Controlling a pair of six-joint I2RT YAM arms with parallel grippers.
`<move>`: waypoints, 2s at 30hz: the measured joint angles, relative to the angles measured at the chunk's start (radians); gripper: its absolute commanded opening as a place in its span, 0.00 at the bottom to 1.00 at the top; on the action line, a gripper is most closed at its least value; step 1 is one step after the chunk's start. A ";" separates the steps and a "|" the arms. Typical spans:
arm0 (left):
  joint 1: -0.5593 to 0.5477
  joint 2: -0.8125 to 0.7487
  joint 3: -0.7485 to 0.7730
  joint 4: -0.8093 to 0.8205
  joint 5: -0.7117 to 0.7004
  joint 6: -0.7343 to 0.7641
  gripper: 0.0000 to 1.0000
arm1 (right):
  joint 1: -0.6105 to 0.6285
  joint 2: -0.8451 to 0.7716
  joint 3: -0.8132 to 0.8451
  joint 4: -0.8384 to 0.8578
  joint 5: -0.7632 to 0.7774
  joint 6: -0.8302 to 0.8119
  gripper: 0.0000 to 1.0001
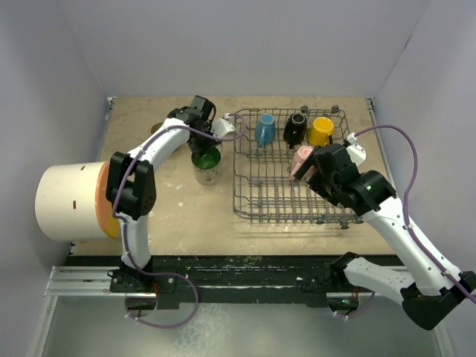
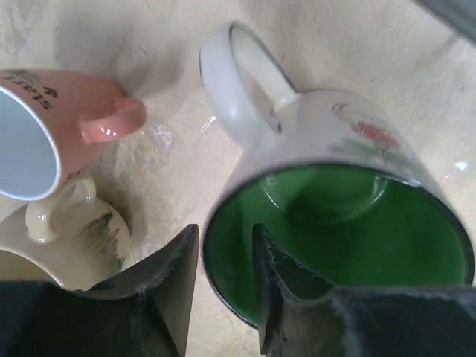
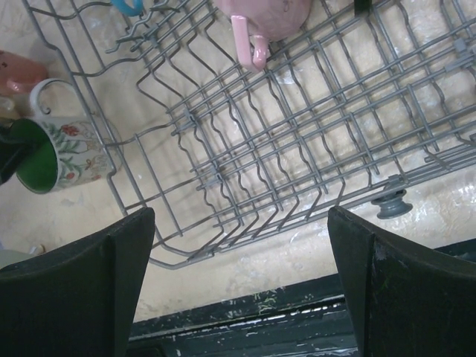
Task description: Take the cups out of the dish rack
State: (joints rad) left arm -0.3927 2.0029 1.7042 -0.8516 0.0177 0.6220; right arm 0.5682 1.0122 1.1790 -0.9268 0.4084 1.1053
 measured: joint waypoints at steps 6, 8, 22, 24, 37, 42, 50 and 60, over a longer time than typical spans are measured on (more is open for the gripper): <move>0.001 -0.011 0.059 -0.004 0.023 -0.007 0.60 | -0.002 0.005 0.000 -0.023 0.031 -0.008 1.00; 0.001 -0.025 0.069 -0.006 0.026 -0.009 0.66 | -0.004 0.016 0.001 -0.028 0.048 -0.014 1.00; 0.035 -0.434 0.088 -0.119 0.021 -0.059 0.99 | -0.024 0.357 0.089 -0.030 0.183 -0.063 1.00; 0.051 -0.528 0.065 -0.138 0.023 -0.067 0.99 | -0.026 0.452 0.132 -0.024 0.199 -0.068 1.00; 0.064 -0.742 -0.140 -0.274 0.057 -0.118 0.99 | -0.053 0.825 0.315 0.046 0.267 -0.080 0.86; 0.064 -0.766 -0.140 -0.294 0.061 -0.133 0.99 | -0.059 0.871 0.311 0.074 0.282 -0.077 0.81; 0.064 -0.773 -0.139 -0.302 0.073 -0.141 0.99 | -0.059 0.877 0.262 0.133 0.283 -0.077 0.70; 0.065 -0.772 -0.114 -0.326 0.087 -0.156 0.99 | -0.059 0.882 0.172 0.185 0.282 -0.077 0.49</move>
State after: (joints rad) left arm -0.3279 1.2304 1.5898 -1.1778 0.1043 0.4660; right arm 0.5091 1.8942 1.3506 -0.7422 0.6907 1.0286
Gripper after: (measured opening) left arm 0.992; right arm 0.623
